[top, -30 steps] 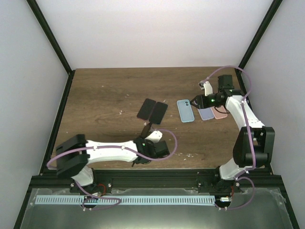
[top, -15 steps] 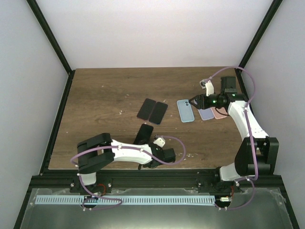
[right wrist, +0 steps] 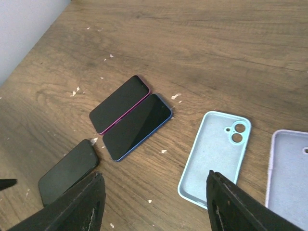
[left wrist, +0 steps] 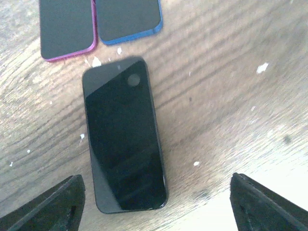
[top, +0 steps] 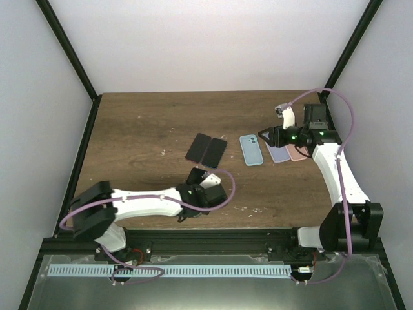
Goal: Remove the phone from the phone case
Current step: Place the phone at the center of the board, then reset both arms
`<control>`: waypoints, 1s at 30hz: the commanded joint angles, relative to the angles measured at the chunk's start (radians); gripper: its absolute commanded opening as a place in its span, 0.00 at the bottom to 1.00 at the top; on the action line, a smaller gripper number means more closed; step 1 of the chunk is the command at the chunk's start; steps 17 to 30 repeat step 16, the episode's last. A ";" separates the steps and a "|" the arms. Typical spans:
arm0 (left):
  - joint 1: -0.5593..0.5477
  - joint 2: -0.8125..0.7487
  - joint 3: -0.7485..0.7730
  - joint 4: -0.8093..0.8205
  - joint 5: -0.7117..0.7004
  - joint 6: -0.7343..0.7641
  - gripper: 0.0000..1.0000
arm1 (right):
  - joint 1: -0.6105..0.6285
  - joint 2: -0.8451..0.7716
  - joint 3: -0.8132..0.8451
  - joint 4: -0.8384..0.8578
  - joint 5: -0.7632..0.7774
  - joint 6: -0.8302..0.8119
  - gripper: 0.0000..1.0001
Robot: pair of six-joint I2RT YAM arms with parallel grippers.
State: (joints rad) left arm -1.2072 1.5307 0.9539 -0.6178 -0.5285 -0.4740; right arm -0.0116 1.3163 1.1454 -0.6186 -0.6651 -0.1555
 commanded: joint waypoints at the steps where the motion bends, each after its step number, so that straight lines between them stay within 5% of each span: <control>1: 0.097 -0.172 -0.004 0.079 0.170 0.040 0.88 | -0.008 -0.059 0.053 0.025 0.094 0.037 0.61; 7: 0.282 -0.364 0.122 0.015 0.268 0.093 1.00 | -0.008 -0.162 0.070 0.125 0.243 0.128 0.84; 12: 0.297 -0.356 0.252 -0.086 0.042 0.053 1.00 | -0.008 -0.264 0.007 0.247 0.325 0.215 0.89; 14: 0.297 -0.335 0.277 -0.121 -0.025 0.045 1.00 | -0.009 -0.290 -0.024 0.274 0.352 0.249 1.00; 30: 0.297 -0.323 0.273 -0.131 -0.069 0.061 1.00 | -0.008 -0.311 -0.071 0.300 0.346 0.259 1.00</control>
